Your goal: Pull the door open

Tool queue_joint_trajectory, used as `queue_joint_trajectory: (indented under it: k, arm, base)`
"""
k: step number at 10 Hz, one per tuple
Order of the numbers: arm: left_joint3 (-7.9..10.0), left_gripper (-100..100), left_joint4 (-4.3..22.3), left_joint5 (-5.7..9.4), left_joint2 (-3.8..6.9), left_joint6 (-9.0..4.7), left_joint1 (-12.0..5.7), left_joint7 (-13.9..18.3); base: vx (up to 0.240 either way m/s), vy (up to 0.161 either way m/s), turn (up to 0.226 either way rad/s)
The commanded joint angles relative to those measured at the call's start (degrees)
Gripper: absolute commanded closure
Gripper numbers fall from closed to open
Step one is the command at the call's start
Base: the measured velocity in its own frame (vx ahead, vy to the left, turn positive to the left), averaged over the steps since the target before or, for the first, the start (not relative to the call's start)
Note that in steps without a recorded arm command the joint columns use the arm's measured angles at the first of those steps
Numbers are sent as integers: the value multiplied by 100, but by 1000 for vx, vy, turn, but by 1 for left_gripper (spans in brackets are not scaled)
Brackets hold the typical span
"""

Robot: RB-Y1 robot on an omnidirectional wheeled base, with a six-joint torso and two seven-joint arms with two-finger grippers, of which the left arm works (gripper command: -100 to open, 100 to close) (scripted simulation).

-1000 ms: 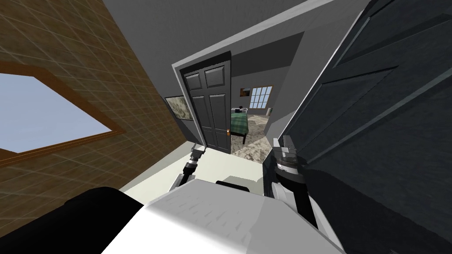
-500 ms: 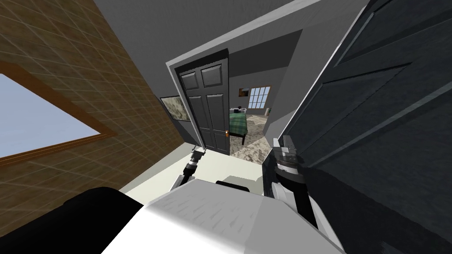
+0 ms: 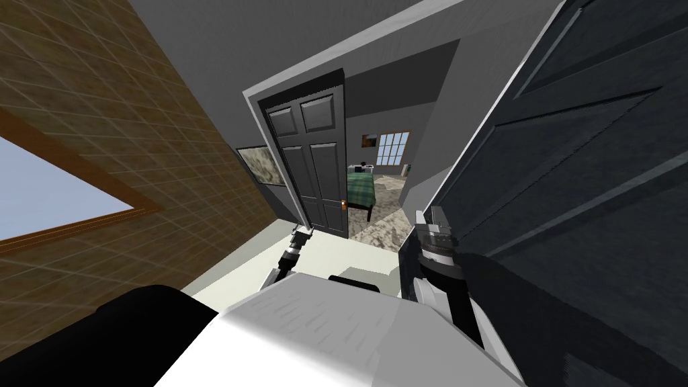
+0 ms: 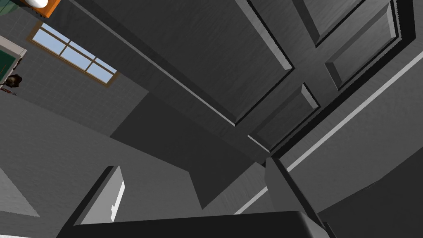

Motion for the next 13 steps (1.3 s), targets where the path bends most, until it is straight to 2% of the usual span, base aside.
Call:
queue_joint_trajectory:
  k: [1,3,4,8,9,13]
  arm:
    - [40,-100,111,-73,-11,-27,-23,-253]
    - [110,-100,301,-192,-31,-77,-59,-577]
    - [110,-100,301,-192,-31,-77,-59,-633]
    - [244,-100,664,-419,-81,-173,-128,-1312]
    - [244,-100,664,-419,-81,-173,-128,-1357]
    - [371,-100,1008,-634,-139,-264,-192,-2037]
  base:
    - [66,-13,-34]
    - [89,-10,-48]
    - [69,-5,-16]
    - [91,-14,-43]
    - [67,-19,-9]
    - [87,-14,-41]
